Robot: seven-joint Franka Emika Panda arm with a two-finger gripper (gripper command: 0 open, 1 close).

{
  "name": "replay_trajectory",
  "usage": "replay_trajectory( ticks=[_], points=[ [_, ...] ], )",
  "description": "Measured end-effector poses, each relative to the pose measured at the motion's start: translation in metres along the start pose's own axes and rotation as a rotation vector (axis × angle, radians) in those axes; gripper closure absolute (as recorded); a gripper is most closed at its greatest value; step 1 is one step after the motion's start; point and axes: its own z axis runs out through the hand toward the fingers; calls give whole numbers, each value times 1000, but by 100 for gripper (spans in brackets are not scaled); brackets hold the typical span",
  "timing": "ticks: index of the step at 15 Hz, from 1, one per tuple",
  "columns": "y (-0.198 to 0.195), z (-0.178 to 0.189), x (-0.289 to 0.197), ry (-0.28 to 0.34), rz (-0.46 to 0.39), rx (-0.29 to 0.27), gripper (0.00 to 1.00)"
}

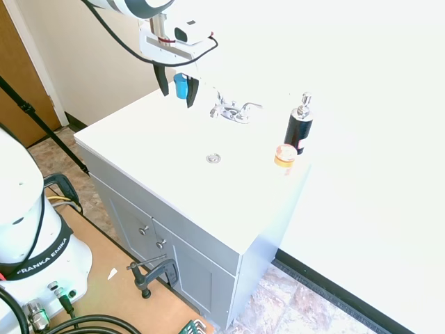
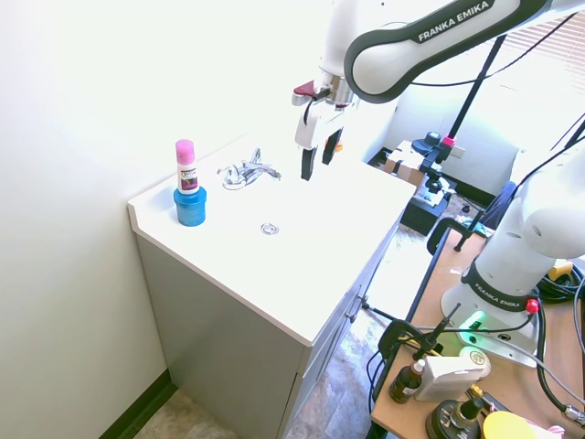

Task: Turn on the cold water

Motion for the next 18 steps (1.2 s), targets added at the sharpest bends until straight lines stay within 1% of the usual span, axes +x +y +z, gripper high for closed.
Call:
replay_trajectory(
  ticks=[2, 3, 5, 7, 8, 11, 13, 15, 18],
  points=[
    [0, 0, 0, 1, 5, -1, 0],
    [0, 0, 5, 24, 24, 6, 0],
    [1, 2, 25, 114, 92, 33, 0],
    [-5, 9, 53, 224, 144, 65, 0],
    [-13, 14, 66, 271, 161, 76, 0],
    [-42, 30, 101, 391, 192, 85, 0],
    [-57, 44, 123, 443, 206, 73, 0],
    [-69, 56, 145, 481, 221, 70, 0],
    [-80, 74, 171, 507, 225, 54, 0]
  ],
)
